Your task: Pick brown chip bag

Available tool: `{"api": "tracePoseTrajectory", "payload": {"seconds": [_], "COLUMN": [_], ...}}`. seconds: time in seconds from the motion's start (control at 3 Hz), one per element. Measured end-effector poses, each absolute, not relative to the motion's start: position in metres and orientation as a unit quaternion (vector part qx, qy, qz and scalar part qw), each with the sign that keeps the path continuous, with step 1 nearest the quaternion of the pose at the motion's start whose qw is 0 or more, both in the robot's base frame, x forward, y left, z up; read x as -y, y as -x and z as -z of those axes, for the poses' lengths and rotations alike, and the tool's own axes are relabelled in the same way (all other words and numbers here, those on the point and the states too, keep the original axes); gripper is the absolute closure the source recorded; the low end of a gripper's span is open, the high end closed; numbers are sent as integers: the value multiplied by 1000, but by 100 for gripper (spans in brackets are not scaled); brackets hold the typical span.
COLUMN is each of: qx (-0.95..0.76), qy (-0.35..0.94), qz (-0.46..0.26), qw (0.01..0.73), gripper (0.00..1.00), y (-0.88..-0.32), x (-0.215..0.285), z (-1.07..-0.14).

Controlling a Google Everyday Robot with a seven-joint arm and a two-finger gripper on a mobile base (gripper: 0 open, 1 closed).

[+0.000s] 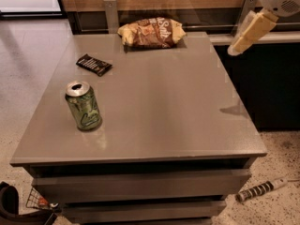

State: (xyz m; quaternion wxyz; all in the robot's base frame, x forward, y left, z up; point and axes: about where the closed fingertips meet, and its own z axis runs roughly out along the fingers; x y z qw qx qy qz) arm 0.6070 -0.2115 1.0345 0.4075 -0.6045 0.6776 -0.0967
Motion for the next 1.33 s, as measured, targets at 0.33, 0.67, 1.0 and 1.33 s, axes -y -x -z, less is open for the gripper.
{"api": "tracePoseTrajectory", "payload": {"seconds": [0.33, 0.67, 1.0, 1.33], "qx": [-669, -669, -682, -698], "qy": [600, 600, 602, 608], "qz": [100, 100, 111, 108], "qw": [427, 427, 399, 362], "gripper": [0, 0, 0, 0], "y": [-617, -617, -642, -687], "x": [207, 207, 204, 191], "z": [-1041, -1041, -1017, -957]}}
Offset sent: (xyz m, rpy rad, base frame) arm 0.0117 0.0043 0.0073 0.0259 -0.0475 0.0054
